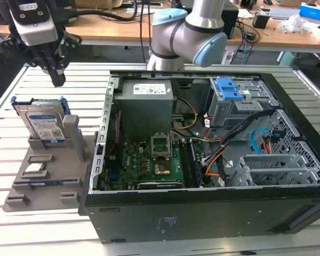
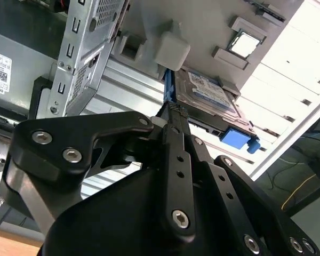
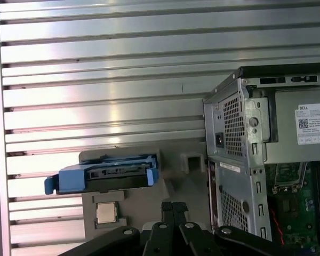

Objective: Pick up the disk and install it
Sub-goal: 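Reach for the disk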

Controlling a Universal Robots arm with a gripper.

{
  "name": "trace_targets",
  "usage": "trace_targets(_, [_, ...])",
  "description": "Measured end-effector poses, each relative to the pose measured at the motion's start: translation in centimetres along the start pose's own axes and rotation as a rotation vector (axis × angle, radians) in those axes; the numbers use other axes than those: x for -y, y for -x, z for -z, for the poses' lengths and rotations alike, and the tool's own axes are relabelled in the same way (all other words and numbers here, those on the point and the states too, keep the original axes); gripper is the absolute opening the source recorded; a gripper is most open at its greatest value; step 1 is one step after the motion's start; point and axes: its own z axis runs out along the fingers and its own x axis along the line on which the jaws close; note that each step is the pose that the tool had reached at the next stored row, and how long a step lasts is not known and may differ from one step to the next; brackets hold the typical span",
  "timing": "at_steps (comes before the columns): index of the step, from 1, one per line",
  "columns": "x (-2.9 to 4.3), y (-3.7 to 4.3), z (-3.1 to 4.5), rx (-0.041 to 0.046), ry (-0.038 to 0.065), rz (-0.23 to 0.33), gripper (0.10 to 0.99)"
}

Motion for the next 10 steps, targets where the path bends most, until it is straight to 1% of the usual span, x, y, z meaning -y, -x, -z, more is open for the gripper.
trace_targets(2, [0.04, -0.58, 0.02, 0.0, 0.0, 0.0, 0.106])
trace_targets(6, [0.09, -1.29, 0.03, 0.0001, 0.0, 0.0, 0.106])
trace_targets(10, [0.18, -2.4, 0.07, 0.0, 0.0, 0.0, 0.106])
